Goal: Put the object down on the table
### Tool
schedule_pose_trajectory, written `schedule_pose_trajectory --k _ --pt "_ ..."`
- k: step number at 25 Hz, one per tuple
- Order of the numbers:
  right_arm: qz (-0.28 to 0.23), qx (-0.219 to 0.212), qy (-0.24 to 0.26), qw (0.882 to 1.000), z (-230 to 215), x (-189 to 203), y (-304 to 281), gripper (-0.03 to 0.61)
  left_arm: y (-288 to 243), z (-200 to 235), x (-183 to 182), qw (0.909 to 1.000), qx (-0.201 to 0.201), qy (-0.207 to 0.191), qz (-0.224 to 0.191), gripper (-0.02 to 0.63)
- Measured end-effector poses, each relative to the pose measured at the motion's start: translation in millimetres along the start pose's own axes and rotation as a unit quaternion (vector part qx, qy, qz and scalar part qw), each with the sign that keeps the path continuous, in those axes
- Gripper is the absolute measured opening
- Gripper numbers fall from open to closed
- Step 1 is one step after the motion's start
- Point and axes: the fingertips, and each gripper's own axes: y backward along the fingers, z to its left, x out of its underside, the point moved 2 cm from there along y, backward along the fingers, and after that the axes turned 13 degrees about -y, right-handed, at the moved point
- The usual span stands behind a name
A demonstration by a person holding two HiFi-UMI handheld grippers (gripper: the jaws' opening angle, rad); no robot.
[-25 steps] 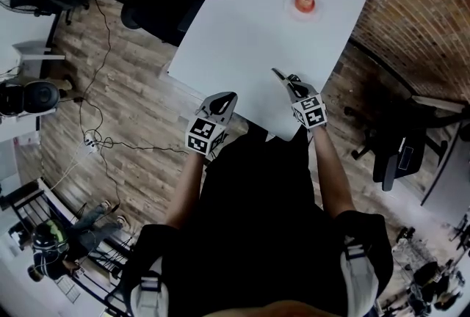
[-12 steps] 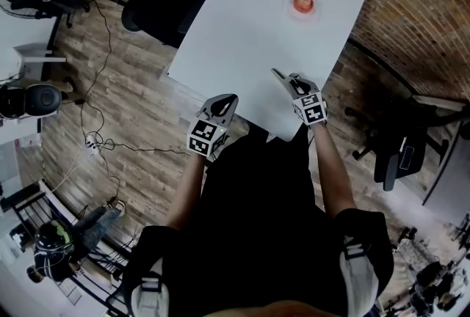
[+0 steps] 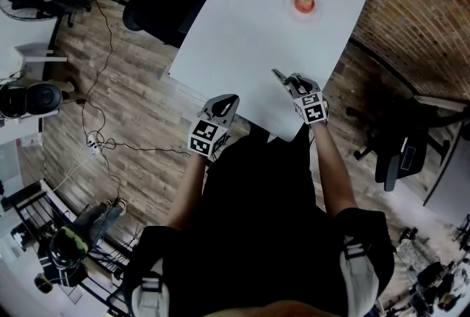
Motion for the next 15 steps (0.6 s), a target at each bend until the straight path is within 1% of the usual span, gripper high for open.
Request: schedule_pose_trajectory --k 11,15 --pt "0.005 0.004 -0.019 1.0 -8.4 2.0 -5.4 0.114 -5.4 0.6 -2.0 1.0 0.005 0.001 0.001 0.021" --pt "0.002 0.008 -0.014 1.0 -10.1 2.9 -6.2 0.115 -5.9 0.9 -2.7 1.0 0.004 0.0 0.0 0.021"
